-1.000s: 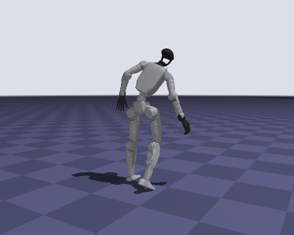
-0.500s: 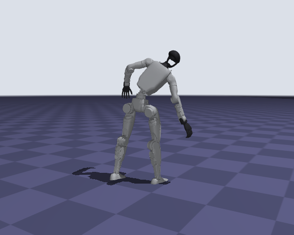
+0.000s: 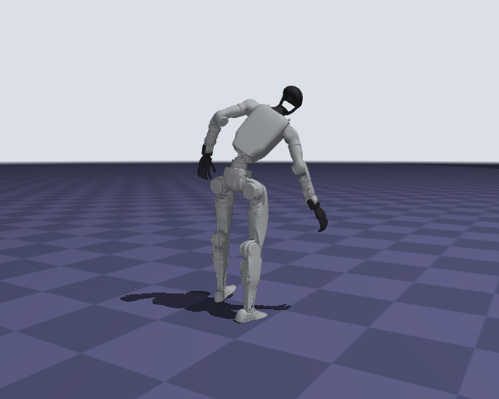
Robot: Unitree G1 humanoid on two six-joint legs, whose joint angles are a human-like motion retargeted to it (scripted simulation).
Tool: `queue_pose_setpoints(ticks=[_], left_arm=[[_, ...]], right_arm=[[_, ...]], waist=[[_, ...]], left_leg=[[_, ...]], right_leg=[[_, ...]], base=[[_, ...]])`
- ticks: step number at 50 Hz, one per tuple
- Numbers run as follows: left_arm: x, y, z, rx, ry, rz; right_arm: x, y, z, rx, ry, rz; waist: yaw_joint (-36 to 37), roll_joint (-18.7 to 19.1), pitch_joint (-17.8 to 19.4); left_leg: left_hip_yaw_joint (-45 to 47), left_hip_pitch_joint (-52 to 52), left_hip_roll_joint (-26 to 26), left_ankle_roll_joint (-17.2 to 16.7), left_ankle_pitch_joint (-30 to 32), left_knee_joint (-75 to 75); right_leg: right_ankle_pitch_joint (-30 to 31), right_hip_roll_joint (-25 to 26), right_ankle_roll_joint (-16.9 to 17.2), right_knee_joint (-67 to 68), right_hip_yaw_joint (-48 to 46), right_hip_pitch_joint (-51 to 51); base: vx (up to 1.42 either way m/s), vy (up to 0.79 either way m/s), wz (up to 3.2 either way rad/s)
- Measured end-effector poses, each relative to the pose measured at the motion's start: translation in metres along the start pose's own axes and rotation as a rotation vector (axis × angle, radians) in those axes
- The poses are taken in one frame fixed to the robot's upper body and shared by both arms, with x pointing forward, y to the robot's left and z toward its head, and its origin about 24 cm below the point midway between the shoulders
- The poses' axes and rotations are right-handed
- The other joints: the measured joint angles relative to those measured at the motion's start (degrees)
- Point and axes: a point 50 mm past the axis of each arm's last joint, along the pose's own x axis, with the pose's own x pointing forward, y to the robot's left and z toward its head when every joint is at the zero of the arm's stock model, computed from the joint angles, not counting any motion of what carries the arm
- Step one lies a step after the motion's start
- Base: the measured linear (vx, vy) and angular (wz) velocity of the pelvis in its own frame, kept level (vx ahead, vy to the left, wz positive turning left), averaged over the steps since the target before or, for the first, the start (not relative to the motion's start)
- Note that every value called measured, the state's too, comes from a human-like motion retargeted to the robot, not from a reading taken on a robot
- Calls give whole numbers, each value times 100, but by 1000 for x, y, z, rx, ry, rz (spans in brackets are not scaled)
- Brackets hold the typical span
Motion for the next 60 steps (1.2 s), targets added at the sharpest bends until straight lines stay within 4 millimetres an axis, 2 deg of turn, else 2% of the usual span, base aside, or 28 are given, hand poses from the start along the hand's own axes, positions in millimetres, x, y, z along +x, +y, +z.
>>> queue_pose_setpoints(ticks=[4, 8, 10, 13, 16, 20, 22, 24, 27, 29, 33, 37, 40, 45, 48, 52, 55, 58, 60], left_arm=[[-1, 15, -2, 124, 38, 30], [0, 38, 5, 334, 64, 89], [-1, 52, 11, 422, 65, 152], [-3, 74, 28, 441, 21, 297], [-5, 92, 50, 319, -74, 441], [-10, 106, 72, 108, -206, 543], [-11, 109, 78, 62, -242, 547], [-12, 111, 81, 68, -257, 536], [-12, 109, 83, 132, -253, 494], [-10, 103, 78, 174, -229, 453], [-8, 83, 56, 175, -164, 369], [-8, 56, 29, 192, -88, 247], [-1, 37, 18, 225, -30, 122], [-4, 14, -5, 270, 50, -24], [0, 13, -6, 256, 64, 2], [-5, 11, -17, 253, 85, 39], [3, 18, -9, 204, 83, 101], [5, 27, -5, 181, 79, 148], [4, 30, -6, 197, 87, 159]], right_arm=[[-5, 27, -4, 14, 12, 78], [-9, 45, -7, 14, 2, 150], [-12, 48, -10, 9, 2, 172], [-13, 50, -12, -5, 0, 173], [-11, 49, -7, -16, -7, 155], [-8, 49, 0, -19, -1, 131], [-8, 50, 0, -17, 10, 126], [-8, 50, -3, -10, 20, 125], [-9, 46, -8, -2, 35, 111], [-9, 42, -14, -6, 47, 95], [-7, 32, -16, -22, 55, 64], [-7, 32, -14, -11, 49, 70], [-4, 29, -2, -18, 12, 75], [-5, 29, -7, -18, 14, 95], [-4, 25, -7, -18, 23, 69], [-8, 28, -23, -16, 63, 76], [-7, 27, -22, -12, 80, 55], [-11, 37, -30, 13, 114, 73], [-15, 46, -37, 29, 130, 103]], waist=[[64, -225, -32], [-199, -74, -3], [-382, 39, -8], [-592, 137, -69], [-699, 160, -79], [-832, -5, 29], [-910, -94, 102], [-906, -91, 117], [-818, -37, 47], [-792, 22, -4], [-776, 121, 38], [-611, 1, 49], [-493, 70, 4], [-318, 31, -15], [-199, 50, 46], [5, -109, -106], [101, -109, -149], [147, -263, -211], [156, -376, -360]], left_leg=[[-40, 284, 178, 55, 249, 0], [-159, 735, 493, -27, 97, 0], [-305, 897, 614, -63, 55, 0], [-531, 978, 675, -90, 14, 2], [-653, 1043, 623, -63, -82, 12], [-757, 1280, 341, -16, -351, 40], [-837, 1431, 225, -55, -548, 123], [-898, 1541, 277, -139, -714, 204], [-1024, 1630, 312, -159, -882, 315], [-1156, 1706, 301, -150, -931, 411], [-1206, 1810, 197, 4, -732, 643], [-816, 1475, 114, 103, -752, 1147], [-539, 1264, 166, -16, -558, 705], [-264, 822, 119, -35, -487, 512], [-114, 669, 28, -31, -114, 89], [856, 208, 8, -23, -207, 471], [1401, 349, -96, 37, 56, 0], [1347, 564, -116, 203, -38, 0], [1131, 588, -5, 284, -220, 245]], right_leg=[[-154, 141, -219, 346, 159, 92], [-63, 389, -1086, 1688, 285, -240], [-134, 537, -1328, 2639, 455, -672], [-325, 569, -1288, 3128, 445, -1222], [-141, 371, -1147, 2452, 197, -1466], [699, 48, -544, 710, 173, -1455], [868, -83, -160, -19, 200, -1371], [868, -13, 0, -457, 213, -1324], [1064, 30, 0, -631, 169, -1245], [1198, -70, 0, -578, 12, -1085], [1078, -237, 0, -375, -93, -813], [749, -323, 0, -34, -86, -817], [911, -170, 0, -296, -143, -744], [574, -141, 0, -15, -293, -623], [513, -66, 0, -50, -435, -457], [150, -100, 0, 344, -664, -392], [187, 31, 0, 100, -910, -59], [52, 43, -94, 281, -1144, 245], [-67, -6, -333, 858, -1290, 202]], base=[[39, 12, -42], [38, 16, 13], [34, 13, 61], [31, 6, 68], [30, 0, 43], [35, -9, 35], [40, -20, 46], [39, -33, 35], [41, -31, 40], [44, -23, 55], [40, -19, 30], [34, -21, -8], [26, -17, -2], [29, -5, 13], [26, 0, 25], [29, 4, 36], [31, 10, 62], [37, 11, 78], [39, 10, 92]])
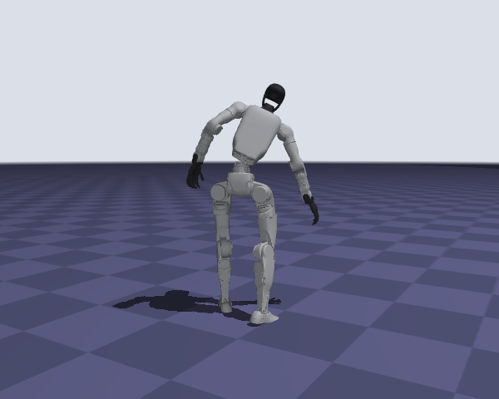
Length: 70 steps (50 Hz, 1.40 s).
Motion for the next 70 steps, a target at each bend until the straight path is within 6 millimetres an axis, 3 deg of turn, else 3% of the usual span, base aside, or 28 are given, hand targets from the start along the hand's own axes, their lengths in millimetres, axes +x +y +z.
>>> queue_pose_setpoints(ticks=[3, 5, 9, 14, 18, 21, 25, 27, 28, 32, 37, 43, 49, 52, 55, 58, 60, 63, 66, 70], left_arm=[[4, 10, 7, -4, -10, 59], [5, 16, 12, 4, -25, 96], [5, 23, 21, -7, -65, 148], [8, 32, 40, -41, -142, 162], [8, 36, 46, -68, -178, 158], [5, 36, 42, -45, -175, 146], [1, 37, 34, -7, -153, 153], [-10, 31, 16, -20, -123, 157], [-7, 34, 19, -51, -118, 175], [-9, 26, 4, -157, -62, 191], [-11, 13, -15, -135, 25, 97], [-10, -5, -29, -122, 113, 21], [-10, -9, -31, -161, 123, 20], [-11, -8, -33, -173, 134, 14], [-15, -4, -39, -159, 147, 5], [-10, 4, -36, -158, 158, 63], [-9, 11, -33, -161, 143, 105], [-6, 19, -24, -151, 114, 151], [-5, 27, -13, -155, 62, 179], [-5, 40, 2, -146, -15, 209]], right_arm=[[-1, 8, 2, 16, -8, 16], [-1, 13, 7, 28, -23, 30], [-1, 22, 23, 23, -75, 56], [3, 20, 53, 1, -152, 81], [6, 9, 70, -19, -176, 62], [8, -5, 71, -30, -167, 26], [10, -27, 67, -46, -153, -52], [9, -32, 55, -59, -134, -82], [10, -37, 62, -66, -144, -101], [10, -39, 85, -83, -197, -144], [7, -29, 113, -87, -286, -126], [6, -28, 129, -100, -327, -96], [8, -23, 120, -125, -286, -58], [9, -13, 106, -110, -252, -27], [8, 3, 80, -108, -201, 23], [6, 16, 63, -79, -161, 60], [4, 20, 52, -71, -136, 67], [2, 30, 41, -66, -105, 103], [1, 35, 37, -69, -96, 129], [1, 37, 41, -76, -111, 148]], waist=[[-119, 136, 32], [-245, 130, 108], [-541, 60, 156], [-731, -2, 245], [-892, -121, 420], [-931, -110, 507], [-757, 29, 470], [-499, 53, 350], [-559, 98, 318], [-453, 135, 310], [-185, -36, 230], [77, -87, 26], [199, -243, -145], [281, -387, -299], [271, -545, -325], [350, -522, -373], [250, -505, -230], [144, -666, -214], [-61, -664, -98], [-370, -659, 103]], left_leg=[[-520, 414, 221, -84, 8, -168], [-790, 589, 300, -116, -86, -78], [-1344, 682, 342, -193, -222, 84], [-1935, 707, 181, -213, -311, 85], [-2453, 871, -113, -318, -470, 49], [-2906, 1074, -242, -424, -569, 12], [-3487, 1267, -307, -446, -601, -94], [-3545, 1331, -265, -440, -680, 24], [-3717, 1263, -280, -422, -507, -92], [-2964, 1131, -128, -356, -160, -85], [-1713, 744, -65, -294, -75, -17], [-1046, 261, -76, -273, 78, -232], [1162, 108, -38, -238, 148, -245], [1534, 158, 29, -154, 61, -245], [1029, 344, 217, -5, -169, -56], [453, 556, 440, 37, -80, -245], [58, 741, 548, 67, -179, -136], [-480, 687, 529, 83, -245, -30], [-1064, 681, 575, 20, -290, 29], [-1779, 525, 516, 36, -455, 323]], right_leg=[[277, 76, -504, 1039, 11, -89], [312, 45, -662, 2145, 394, -488], [201, 352, -485, 2854, 1317, -1239], [372, 263, -522, 1284, 1583, -1577], [429, 128, -67, -514, 2226, -1519], [584, 59, 299, -1142, 2650, -1347], [1088, -113, 333, -1269, 2255, -1013], [902, -139, 333, -882, 2028, -1008], [991, -251, 333, -1054, 1809, -889], [899, -319, 333, -1066, 1219, -627], [781, -385, 333, -994, 555, -472], [595, -319, 333, -635, -336, -342], [362, -152, 221, -297, -1296, -6], [291, -9, 139, -120, -1640, 172], [234, -78, -104, 626, -1992, 415], [724, -256, -530, 1806, -1906, 186], [989, -461, -737, 2778, -1524, -20], [1019, -389, -619, 3659, -307, -866], [762, -130, -555, 3584, 399, -1260], [632, -146, -612, 2513, 698, -1412]], base=[[38, 12, 105], [35, 8, 117], [30, 3, 128], [26, -3, 113], [31, -12, 131], [35, -20, 144], [35, -26, 120], [33, -28, 109], [26, -22, 170], [22, -25, 131], [17, -21, 108], [16, -10, 127], [19, -6, 152], [25, -1, 139], [33, 1, 145], [31, 7, 131], [31, 2, 164], [26, -2, 174], [23, -6, 184], [23, -10, 176]])
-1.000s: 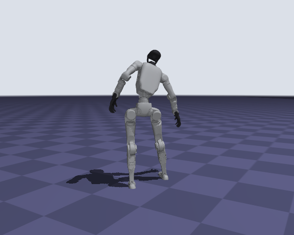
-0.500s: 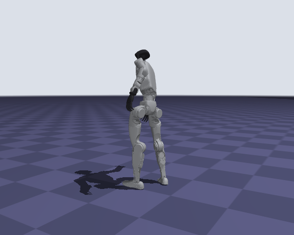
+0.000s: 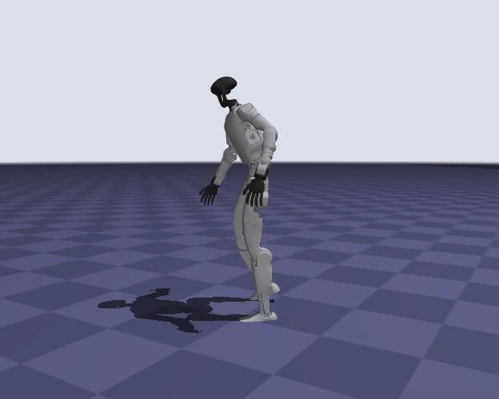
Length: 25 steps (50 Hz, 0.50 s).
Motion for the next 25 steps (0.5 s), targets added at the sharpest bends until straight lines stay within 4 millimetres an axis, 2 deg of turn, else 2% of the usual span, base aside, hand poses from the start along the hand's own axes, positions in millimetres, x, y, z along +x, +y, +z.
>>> queue_pose_setpoints(ticks=[2, 5, 8, 11, 14, 16, 18, 20, 22, 25], left_arm=[[1, 6, 7, 2, -29, 18], [3, 12, 13, 11, -51, 41], [1, 14, 11, 37, -50, 37], [-3, 14, 4, 84, -39, 17], [-6, 12, 0, 110, -37, -5], [-8, 9, -3, 87, -31, -17], [-11, 0, -10, 33, -8, -36], [-14, -11, -17, -44, 21, -56], [-24, -26, -30, -90, 56, -112], [-26, -45, -35, -156, 91, -171]], right_arm=[[1, -2, 3, -6, -5, -3], [3, -5, 8, -10, -3, -10], [3, -13, 8, -16, 5, -26], [3, -23, 4, -23, 12, -52], [2, -41, 0, -36, 17, -105], [1, -54, 1, -50, 18, -143], [1, -66, 6, -77, 8, -177], [1, -75, 13, -96, -6, -207], [1, -76, 15, -102, -14, -205], [2, -78, 25, -106, -46, -217]], waist=[[-69, -30, 112], [-48, -114, 249], [-38, -109, 362], [42, 60, 331], [51, 239, 273], [33, 380, 252], [24, 569, 198], [20, 696, 190], [78, 608, -26], [195, 636, -183]], left_leg=[[-284, 19, -99, -3, -50, -25], [-609, 194, -293, -77, 11, -377], [-937, 350, -432, -208, -54, -478], [-1276, 450, -344, -389, -88, -545], [-1759, 481, -471, -425, -61, -561], [-1983, 511, -550, -427, 7, -557], [-1865, 489, -516, -472, 168, -535], [-1356, 459, -471, -482, 376, -454], [-675, 25, -480, -434, 216, 241], [-246, -220, -449, -360, 262, 360]], right_leg=[[70, -33, 125, -883, 173, 0], [150, -126, 485, -2334, 484, -2], [-41, -239, 879, -3391, 688, 93], [92, -144, 945, -3712, 771, 167], [455, -397, 945, -3652, 445, 358], [448, -586, 945, -3536, 140, 525], [330, -645, 911, -3416, -101, 626], [204, -687, 883, -3309, -280, 718], [-224, -913, 895, -2567, -384, 387], [-250, -874, 813, -2562, -585, 391]], base=[[25, -16, 147], [27, -22, 116], [32, -27, 114], [35, -38, 108], [36, -27, 136], [33, -23, 130], [29, -24, 101], [28, -26, 76], [29, -28, 67], [22, -25, 47]])
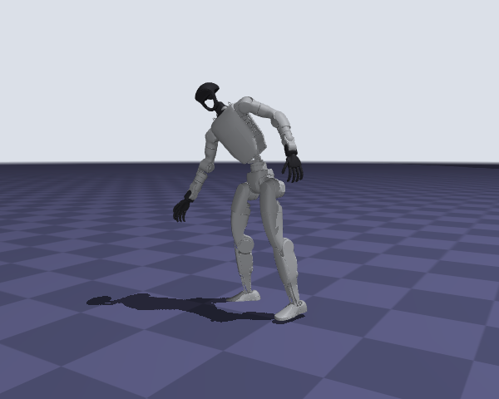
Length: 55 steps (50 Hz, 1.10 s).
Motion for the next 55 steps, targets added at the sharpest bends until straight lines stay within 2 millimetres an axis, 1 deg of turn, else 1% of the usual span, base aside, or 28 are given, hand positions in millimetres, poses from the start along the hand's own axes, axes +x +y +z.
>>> queue_pose_setpoints(ticks=[5, 7, 11, 15, 17, 18, 20, 22, 25, 27, 28, 30, 32, 33, 35, 37, 38, 40, 42, 45, 46, 47, 48, 49, 50, 52, 53, 55], left_arm=[[7, -21, 4, -98, -2, -62], [10, -27, 11, -147, -23, -74], [15, -33, 26, -201, -75, -105], [22, -27, 49, -211, -131, -92], [20, -12, 51, -165, -146, -66], [23, -11, 57, -143, -151, -58], [23, -12, 49, -44, -125, -69], [26, -5, 51, 34, -110, -36], [27, 5, 47, 205, -81, 8], [29, 13, 47, 316, -68, 35], [30, 17, 48, 365, -65, 51], [31, 25, 52, 442, -67, 86], [34, 33, 66, 449, -93, 132], [33, 36, 69, 441, -110, 151], [29, 44, 74, 407, -146, 177], [30, 55, 97, 327, -214, 233], [29, 57, 101, 301, -235, 243], [25, 60, 100, 289, -253, 235], [23, 68, 112, 284, -290, 260], [20, 71, 117, 349, -310, 255], [19, 68, 117, 279, -333, 229], [18, 65, 115, 245, -343, 208], [15, 62, 107, 283, -325, 194], [15, 57, 106, 190, -337, 172], [16, 53, 107, 31, -365, 143], [13, 45, 89, 119, -300, 132], [7, 37, 70, 198, -248, 103], [2, 25, 60, 148, -249, 28]], right_arm=[[1, 6, 10, 12, -18, 7], [1, 10, 14, 15, -25, 16], [0, 23, 18, 15, -29, 52], [0, 33, 23, 23, -29, 60], [-4, 48, 14, 64, 6, 92], [-4, 50, 14, 67, 8, 92], [-9, 62, 4, 76, 23, 136], [-13, 72, 0, 90, 35, 164], [-20, 88, -11, 106, 54, 219], [-23, 96, -13, 109, 57, 253], [-25, 99, -15, 108, 57, 266], [-26, 101, -14, 102, 49, 271], [-22, 98, -4, 93, 25, 270], [-21, 96, -2, 83, 18, 263], [-20, 95, 0, 81, 16, 247], [-14, 89, 20, 86, -20, 235], [-12, 85, 24, 87, -25, 221], [-10, 78, 23, 97, -20, 194], [-5, 67, 30, 99, -28, 158], [0, 44, 30, 95, -27, 84], [2, 36, 29, 89, -25, 61], [3, 28, 27, 80, -24, 38], [3, 20, 24, 67, -25, 15], [5, 13, 26, 57, -30, -8], [6, 4, 31, 50, -39, -31], [8, -5, 37, 28, -57, -64], [7, -6, 33, 17, -56, -78], [7, -9, 35, 21, -70, -76]], waist=[[235, -32, -72], [317, -63, -24], [460, -187, 24], [553, -223, 159], [795, -509, 196], [681, -447, 227], [616, -537, -16], [503, -530, -32], [211, -603, -48], [27, -644, -10], [-78, -655, -6], [-272, -629, 15], [-332, -387, 101], [-430, -340, 126], [-518, -457, 195], [-486, -334, 394], [-526, -336, 467], [-660, -414, 592], [-699, -265, 713], [-795, -5, 808], [-835, 88, 806], [-865, 185, 778], [-872, 287, 697], [-883, 415, 672], [-896, 556, 675], [-963, 707, 634], [-966, 708, 486], [-874, 726, 454]], left_leg=[[-400, -201, -178, 150, 82, -275], [-308, -298, -199, 180, 101, -354], [370, -601, -193, 201, 73, -412], [1143, -553, -164, 175, 315, -928], [1456, -471, -161, 322, 303, -899], [1241, -410, -111, 331, 353, -921], [1097, -530, 73, 372, 192, -617], [867, -328, 214, 356, 154, -702], [576, -195, 340, 311, -185, -330], [421, -54, 371, 271, -292, -260], [320, -18, 383, 258, -339, -222], [132, 9, 420, 224, -422, -141], [24, 214, 598, 175, -210, -558], [-42, 173, 607, 204, -283, -406], [-99, 130, 471, 306, -562, -62], [-107, 328, 460, 327, -362, -557], [-137, 408, 386, 337, -399, -606], [-233, 466, 185, 362, -699, -310], [-370, 640, 157, 234, -673, -576], [-634, 833, 99, 136, -776, -608], [-752, 879, 33, 151, -783, -587], [-846, 882, -7, 158, -804, -497], [-892, 800, 5, 151, -856, -270], [-926, 807, 5, 126, -738, -290], [-954, 860, -1, 91, -534, -433], [-815, 810, -23, 51, -321, -311], [-677, 626, -42, -1, -414, 45], [-445, 500, -118, -17, -410, 145]], right_leg=[[-142, 120, -86, 74, -284, 125], [-189, 192, -105, 103, -371, 201], [-301, 361, -110, 141, -558, 350], [-207, 769, -35, -311, -756, 791], [-585, 639, -101, 355, -620, 630], [-444, 803, -125, 104, -778, 904], [-524, 779, -340, 710, -893, 757], [-311, 746, -622, 1322, -877, 658], [82, 361, -950, 3043, -625, 139], [239, 320, -972, 3823, -171, -289], [207, 363, -923, 4072, 51, -495], [-36, 504, -979, 4206, 378, -824], [-13, 800, -966, 3571, 427, -982], [-3, 814, -940, 3233, 399, -1006], [41, 663, -714, 2747, 431, -1202], [518, 972, -594, 1081, 537, -1128], [580, 983, -439, 481, 560, -1084], [306, 821, -23, -170, 516, -1072], [511, 955, 132, -1201, 559, -897], [891, 880, 132, -1496, 563, -721], [1074, 758, 132, -1479, 506, -638], [1148, 648, 132, -1332, 448, -622], [1004, 560, 132, -925, 389, -738], [1013, 531, 109, -901, 351, -700], [1099, 531, 75, -1068, 325, -585], [862, 472, 77, -836, 266, -542], [531, 368, 118, -347, 243, -694], [375, 316, 132, -257, 218, -625]], base=[[21, -19, 31], [19, -15, 24], [20, -12, 27], [22, -6, 20], [30, -3, -6], [36, 4, 72], [38, 5, 77], [39, 7, 56], [40, 8, 76], [36, 5, 78], [34, 3, 84], [30, 2, 74], [24, 1, 42], [31, -4, 52], [36, -9, 38], [28, -10, 7], [36, -13, 39], [45, -17, 70], [42, -24, 65], [48, -22, 82], [52, -14, 93], [52, -17, 84], [50, -19, 70], [47, -18, 59], [44, -15, 47], [46, -20, 32], [48, -24, 19], [44, -23, -2]])
